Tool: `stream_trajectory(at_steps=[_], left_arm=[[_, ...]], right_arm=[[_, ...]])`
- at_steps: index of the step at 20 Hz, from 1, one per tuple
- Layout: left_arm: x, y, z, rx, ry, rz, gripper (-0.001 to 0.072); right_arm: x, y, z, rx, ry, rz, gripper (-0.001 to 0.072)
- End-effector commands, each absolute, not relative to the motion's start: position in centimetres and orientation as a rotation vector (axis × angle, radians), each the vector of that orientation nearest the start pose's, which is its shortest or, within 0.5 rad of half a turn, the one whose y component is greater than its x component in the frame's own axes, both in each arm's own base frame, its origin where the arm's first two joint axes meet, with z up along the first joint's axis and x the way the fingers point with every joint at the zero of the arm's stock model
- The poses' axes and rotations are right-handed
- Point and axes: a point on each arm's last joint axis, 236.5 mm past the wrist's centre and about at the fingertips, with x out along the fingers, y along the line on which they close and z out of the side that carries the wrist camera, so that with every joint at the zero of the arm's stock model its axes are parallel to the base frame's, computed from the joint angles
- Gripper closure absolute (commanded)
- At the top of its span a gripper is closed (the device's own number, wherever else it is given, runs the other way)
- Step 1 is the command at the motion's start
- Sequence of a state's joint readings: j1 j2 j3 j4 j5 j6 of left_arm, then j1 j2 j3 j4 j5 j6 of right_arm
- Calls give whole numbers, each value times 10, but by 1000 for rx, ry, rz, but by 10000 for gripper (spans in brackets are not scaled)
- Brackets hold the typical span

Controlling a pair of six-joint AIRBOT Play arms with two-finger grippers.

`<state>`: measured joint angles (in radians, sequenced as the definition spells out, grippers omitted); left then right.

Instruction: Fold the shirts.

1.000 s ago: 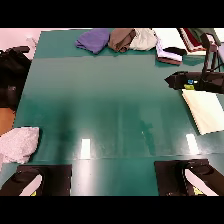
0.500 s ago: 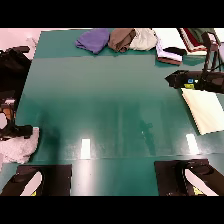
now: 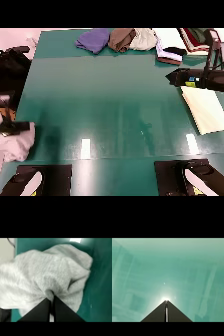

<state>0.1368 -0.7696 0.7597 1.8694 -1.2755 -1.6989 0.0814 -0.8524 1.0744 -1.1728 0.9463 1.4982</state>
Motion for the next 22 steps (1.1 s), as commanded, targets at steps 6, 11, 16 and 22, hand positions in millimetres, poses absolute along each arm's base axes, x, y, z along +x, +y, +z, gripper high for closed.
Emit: stream_trajectory(at_steps=[6,11,16,22], left_arm=[[306,-56,329,125,507,-103,690],[327,-176,327,172,487,-378,689],[345,-368,261,88,495,-768,665],[393,-360,212,64,651,-706,120]], right_arm=[[365,100,314,205,423,350,697],[361,74,355,203,340,292,697],[356,55,348,203,384,244,697],[355,56,344,201,402,248,697]])
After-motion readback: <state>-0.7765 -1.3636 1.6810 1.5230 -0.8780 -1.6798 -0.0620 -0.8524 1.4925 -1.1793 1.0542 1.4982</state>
